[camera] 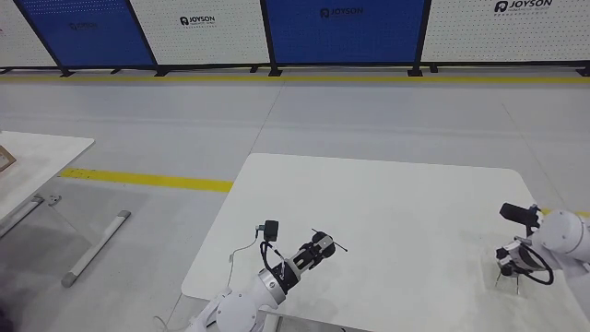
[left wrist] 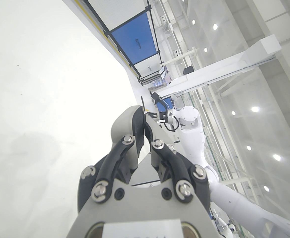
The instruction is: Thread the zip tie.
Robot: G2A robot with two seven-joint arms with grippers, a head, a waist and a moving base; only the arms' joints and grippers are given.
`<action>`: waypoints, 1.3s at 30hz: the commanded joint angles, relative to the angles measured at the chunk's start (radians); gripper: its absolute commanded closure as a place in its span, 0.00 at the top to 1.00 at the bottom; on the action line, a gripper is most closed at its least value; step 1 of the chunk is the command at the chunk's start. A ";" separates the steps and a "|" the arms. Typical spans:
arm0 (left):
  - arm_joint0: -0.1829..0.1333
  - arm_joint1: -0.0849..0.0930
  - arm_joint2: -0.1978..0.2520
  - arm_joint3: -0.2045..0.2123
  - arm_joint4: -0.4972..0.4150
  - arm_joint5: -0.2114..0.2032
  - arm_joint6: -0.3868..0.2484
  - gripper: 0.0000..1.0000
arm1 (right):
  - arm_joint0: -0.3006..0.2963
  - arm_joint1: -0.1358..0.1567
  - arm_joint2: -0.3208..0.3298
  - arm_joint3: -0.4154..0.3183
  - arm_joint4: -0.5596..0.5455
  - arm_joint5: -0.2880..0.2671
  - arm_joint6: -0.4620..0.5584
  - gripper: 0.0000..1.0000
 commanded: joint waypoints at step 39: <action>0.000 0.000 0.000 0.000 0.000 0.000 0.000 0.00 | -0.454 0.015 0.558 -0.327 0.217 0.000 -0.345 0.00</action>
